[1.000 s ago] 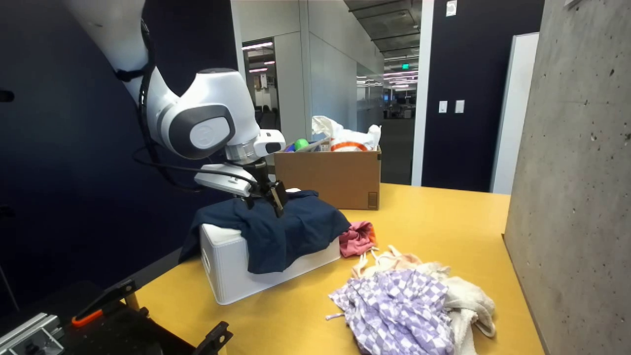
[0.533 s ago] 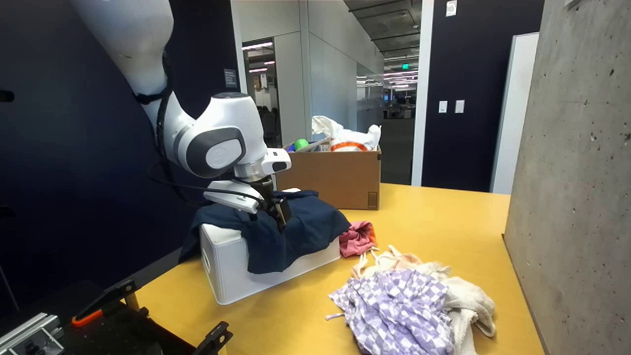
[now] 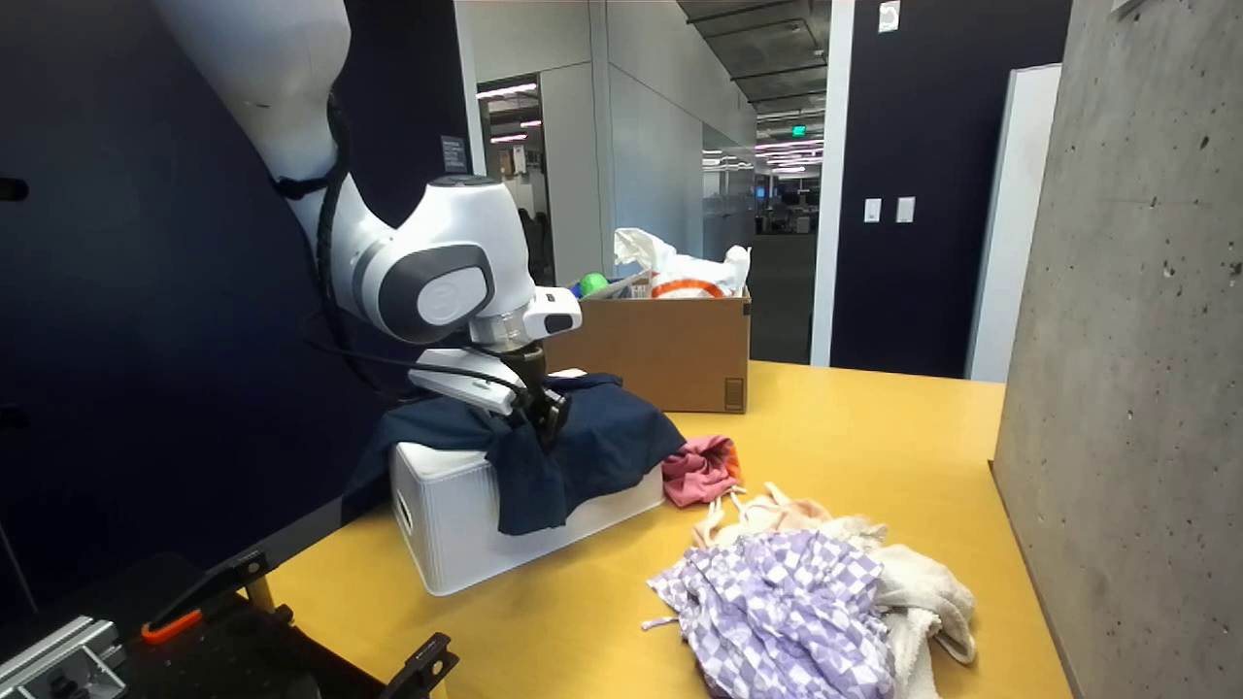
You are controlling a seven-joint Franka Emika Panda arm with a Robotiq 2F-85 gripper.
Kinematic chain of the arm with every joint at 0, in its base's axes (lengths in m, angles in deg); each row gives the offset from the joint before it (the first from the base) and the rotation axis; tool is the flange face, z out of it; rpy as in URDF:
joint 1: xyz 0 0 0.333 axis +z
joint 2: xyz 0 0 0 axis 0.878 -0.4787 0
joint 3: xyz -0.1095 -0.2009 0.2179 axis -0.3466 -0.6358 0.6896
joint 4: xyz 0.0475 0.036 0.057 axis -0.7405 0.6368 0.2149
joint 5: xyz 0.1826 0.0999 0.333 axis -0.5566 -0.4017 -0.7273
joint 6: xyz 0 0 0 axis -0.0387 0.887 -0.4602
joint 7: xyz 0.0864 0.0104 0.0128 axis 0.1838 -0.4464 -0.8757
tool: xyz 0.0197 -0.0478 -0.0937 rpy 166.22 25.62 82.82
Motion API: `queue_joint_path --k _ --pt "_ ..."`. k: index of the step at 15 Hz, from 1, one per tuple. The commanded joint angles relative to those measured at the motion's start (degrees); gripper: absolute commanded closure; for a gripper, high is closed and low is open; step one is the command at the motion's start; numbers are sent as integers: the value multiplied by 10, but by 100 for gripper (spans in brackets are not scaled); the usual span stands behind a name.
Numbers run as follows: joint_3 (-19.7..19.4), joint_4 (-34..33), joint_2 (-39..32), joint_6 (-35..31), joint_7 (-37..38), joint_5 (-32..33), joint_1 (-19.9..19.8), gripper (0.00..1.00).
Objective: Pile up the blue shirt and the checkered shirt on the table then put the shirt cream shirt on the basket
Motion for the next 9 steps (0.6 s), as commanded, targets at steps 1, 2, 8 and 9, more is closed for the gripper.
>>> queue_joint_path --k 1,2,8,9 --pt "38 35 31 42 2 -13 -29 93" --pt "37 54 51 52 9 -17 -25 99" --pt "50 142 178 101 10 -63 -18 97" --pt "51 154 207 111 7 -76 -17 97"
